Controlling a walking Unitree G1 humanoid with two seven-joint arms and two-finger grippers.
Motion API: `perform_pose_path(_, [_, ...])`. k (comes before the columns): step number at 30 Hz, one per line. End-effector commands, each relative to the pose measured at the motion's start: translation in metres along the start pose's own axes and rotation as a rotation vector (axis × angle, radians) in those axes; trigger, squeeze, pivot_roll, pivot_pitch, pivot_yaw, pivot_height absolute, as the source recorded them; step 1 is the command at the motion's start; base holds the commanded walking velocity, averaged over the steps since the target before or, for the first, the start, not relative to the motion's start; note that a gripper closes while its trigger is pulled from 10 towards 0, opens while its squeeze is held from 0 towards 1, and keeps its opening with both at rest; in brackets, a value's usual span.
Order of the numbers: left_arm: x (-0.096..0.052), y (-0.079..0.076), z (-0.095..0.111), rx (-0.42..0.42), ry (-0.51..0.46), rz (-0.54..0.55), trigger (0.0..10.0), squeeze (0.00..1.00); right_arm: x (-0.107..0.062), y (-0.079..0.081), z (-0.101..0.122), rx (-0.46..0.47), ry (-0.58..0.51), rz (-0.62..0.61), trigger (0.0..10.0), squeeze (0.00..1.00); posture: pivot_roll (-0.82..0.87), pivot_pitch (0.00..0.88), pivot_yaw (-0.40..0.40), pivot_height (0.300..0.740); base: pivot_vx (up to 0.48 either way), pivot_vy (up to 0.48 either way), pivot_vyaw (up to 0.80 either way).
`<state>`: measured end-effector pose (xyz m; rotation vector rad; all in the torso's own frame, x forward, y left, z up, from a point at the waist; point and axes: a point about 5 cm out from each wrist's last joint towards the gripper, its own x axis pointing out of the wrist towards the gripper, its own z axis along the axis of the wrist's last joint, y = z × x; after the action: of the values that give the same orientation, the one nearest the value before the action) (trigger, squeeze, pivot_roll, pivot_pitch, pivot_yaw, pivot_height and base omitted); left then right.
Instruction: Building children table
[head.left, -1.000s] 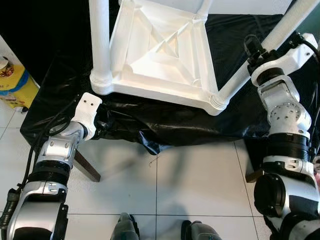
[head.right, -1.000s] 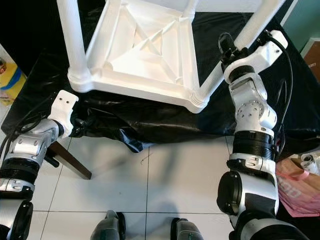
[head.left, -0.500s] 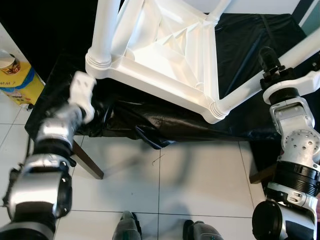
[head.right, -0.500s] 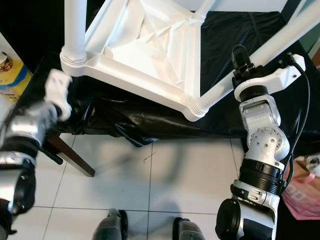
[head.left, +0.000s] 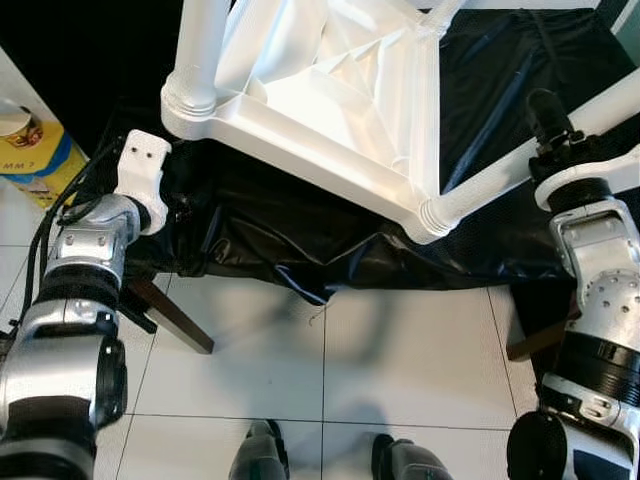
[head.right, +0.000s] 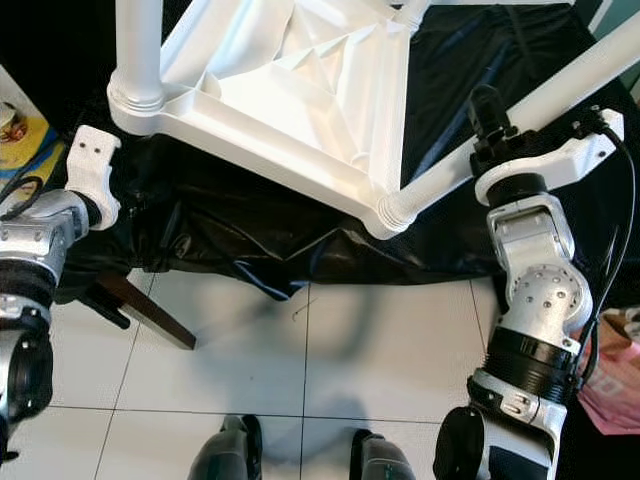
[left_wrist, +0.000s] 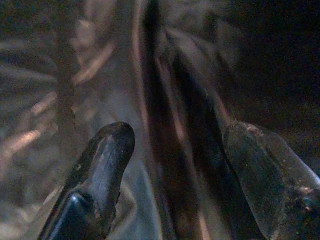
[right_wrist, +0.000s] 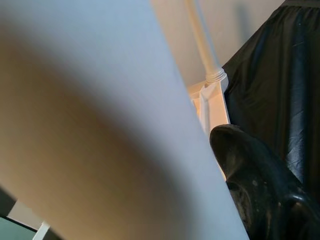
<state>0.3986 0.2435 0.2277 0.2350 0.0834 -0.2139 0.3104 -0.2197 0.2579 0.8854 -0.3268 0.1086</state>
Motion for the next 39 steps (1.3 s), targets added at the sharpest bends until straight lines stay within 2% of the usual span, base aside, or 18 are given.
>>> perform_pose_path(1, [0.006, 0.001, 0.011, -0.068, -0.071, 0.147, 10.0, 0.0, -0.011, -0.023, -0.031, 0.157, 0.12, -0.091, 10.0, 0.0, -0.02, 0.224, 0.035, 0.74, 0.0, 0.0, 0.0])
perform_pose_path(3, [0.016, -0.01, 0.03, -0.185, -0.157, 0.188, 10.0, 0.0, -0.016, -0.024, -0.038, 0.24, 0.142, -0.082, 10.0, 0.0, -0.02, 0.222, 0.031, 0.74, 0.0, 0.0, 0.0])
perform_pose_path(5, [0.017, -0.013, 0.033, -0.217, -0.177, 0.185, 10.0, 0.0, -0.017, -0.025, -0.04, 0.252, 0.148, -0.08, 10.0, 0.0, -0.02, 0.222, 0.031, 0.74, 0.0, 0.0, 0.0])
perform_pose_path(6, [0.022, -0.021, 0.041, -0.294, -0.211, 0.188, 10.0, 0.0, -0.019, -0.025, -0.047, 0.276, 0.177, -0.071, 10.0, 0.0, -0.02, 0.22, 0.028, 0.74, 0.0, 0.0, 0.0])
perform_pose_path(8, [0.023, -0.022, 0.042, -0.306, -0.215, 0.189, 10.0, 0.0, -0.02, -0.024, -0.048, 0.28, 0.183, -0.07, 10.0, 0.0, -0.02, 0.22, 0.028, 0.74, 0.0, 0.0, 0.0])
perform_pose_path(9, [0.029, -0.036, 0.055, -0.366, -0.246, 0.163, 10.0, 0.0, -0.022, -0.026, -0.055, 0.303, 0.21, -0.068, 10.0, 0.0, -0.02, 0.217, 0.023, 0.74, 0.0, 0.0, 0.0])
perform_pose_path(14, [0.04, -0.068, 0.092, -0.517, -0.351, 0.054, 10.0, 0.0, -0.027, -0.036, -0.069, 0.367, 0.263, -0.101, 10.0, 0.0, -0.02, 0.211, 0.02, 0.74, 0.0, 0.0, 0.0])
perform_pose_path(16, [0.041, -0.073, 0.099, -0.539, -0.368, 0.043, 10.0, 0.0, -0.027, -0.039, -0.071, 0.375, 0.267, -0.112, 10.0, 0.0, -0.02, 0.211, 0.02, 0.74, 0.0, 0.0, 0.0])
perform_pose_path(18, [0.042, -0.095, 0.13, -0.582, -0.451, -0.024, 10.0, 0.0, -0.031, -0.055, -0.079, 0.422, 0.256, -0.164, 10.0, 0.0, -0.02, 0.207, 0.027, 0.74, 0.0, 0.0, 0.0])
perform_pose_path(21, [0.041, -0.109, 0.148, -0.588, -0.495, -0.071, 10.0, 0.0, -0.033, -0.066, -0.084, 0.432, 0.24, -0.199, 10.0, 0.0, -0.02, 0.207, 0.027, 0.74, 0.0, 0.0, 0.0])
perform_pose_path(23, [0.039, -0.127, 0.166, -0.539, -0.536, -0.129, 10.0, 0.0, -0.038, -0.078, -0.089, 0.355, 0.194, -0.294, 10.0, 0.0, -0.02, 0.212, 0.034, 0.74, 0.0, 0.0, 0.0])
perform_pose_path(31, [0.031, -0.146, 0.192, -0.495, -0.624, -0.215, 10.0, 0.0, -0.055, -0.08, -0.091, 0.383, 0.12, -0.366, 10.0, 0.0, -0.02, 0.223, 0.045, 0.74, 0.0, 0.0, 0.0])
perform_pose_path(32, [0.03, -0.148, 0.195, -0.488, -0.635, -0.223, 10.0, 0.0, -0.059, -0.082, -0.09, 0.365, 0.106, -0.378, 10.0, 0.71, -0.02, 0.223, 0.045, 0.74, 0.0, 0.0, 0.0])
perform_pose_path(33, [0.03, -0.148, 0.195, -0.488, -0.635, -0.223, 10.0, 0.0, -0.059, -0.082, -0.09, 0.365, 0.106, -0.378, 10.0, 0.71, -0.02, 0.223, 0.045, 0.74, 0.0, 0.0, 0.0])
perform_pose_path(34, [0.03, -0.15, 0.198, -0.486, -0.643, -0.235, 10.0, 0.0, -0.067, -0.083, -0.089, 0.358, 0.086, -0.391, 10.0, 1.0, -0.02, 0.228, 0.049, 0.74, 0.0, 0.0, 0.0])
perform_pose_path(35, [0.03, -0.15, 0.198, -0.486, -0.643, -0.235, 10.0, 0.0, -0.067, -0.083, -0.089, 0.358, 0.086, -0.391, 10.0, 1.0, -0.02, 0.228, 0.049, 0.74, 0.0, 0.0, 0.0])
perform_pose_path(38, [0.027, -0.156, 0.206, -0.45, -0.669, -0.254, 10.0, 0.0, -0.099, -0.081, -0.084, 0.256, 0.006, -0.473, 10.0, 1.0, -0.02, 0.235, 0.057, 0.74, 0.0, 0.0, 0.0])
perform_pose_path(39, [0.026, -0.157, 0.207, -0.432, -0.675, -0.256, 10.0, 0.0, -0.109, -0.08, -0.084, 0.213, -0.001, -0.511, 10.0, 0.0, -0.02, 0.237, 0.062, 0.74, 0.0, 0.0, 0.0])
